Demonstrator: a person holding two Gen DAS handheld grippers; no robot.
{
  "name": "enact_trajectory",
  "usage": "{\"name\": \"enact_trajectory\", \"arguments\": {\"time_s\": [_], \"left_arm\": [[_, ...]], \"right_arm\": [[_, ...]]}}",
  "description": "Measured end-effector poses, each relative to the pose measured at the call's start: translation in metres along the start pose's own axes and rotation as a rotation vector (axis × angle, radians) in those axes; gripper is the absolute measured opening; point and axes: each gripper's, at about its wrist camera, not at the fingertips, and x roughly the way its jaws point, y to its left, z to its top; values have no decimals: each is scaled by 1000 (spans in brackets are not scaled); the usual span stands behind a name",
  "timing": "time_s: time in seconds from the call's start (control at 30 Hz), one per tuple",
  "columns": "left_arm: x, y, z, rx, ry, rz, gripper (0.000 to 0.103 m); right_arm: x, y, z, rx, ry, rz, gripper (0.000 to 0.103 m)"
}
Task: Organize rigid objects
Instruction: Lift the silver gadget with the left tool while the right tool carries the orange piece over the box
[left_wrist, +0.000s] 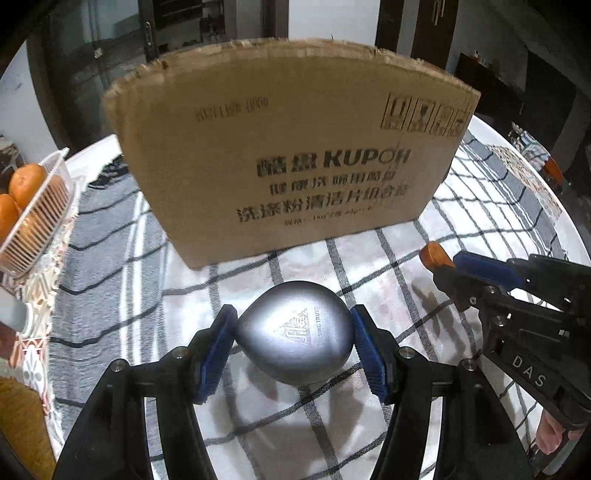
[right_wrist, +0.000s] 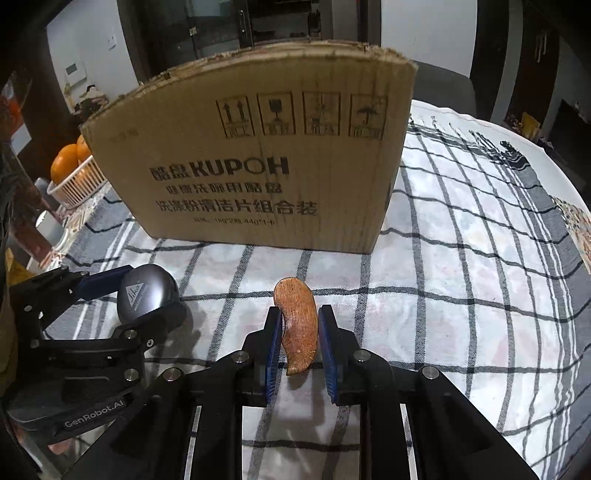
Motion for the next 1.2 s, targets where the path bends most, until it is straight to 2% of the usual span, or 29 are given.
{"name": "enact_trajectory", "arguments": {"time_s": [0.53, 1.2], "left_arm": [[-58, -5, 12, -20, -116, 58, 62], [-108, 10, 41, -71, -233, 96, 62]], "right_arm": [[-48, 0, 3, 25, -103, 20, 22], [-97, 7, 36, 21, -249, 35, 22]]}}
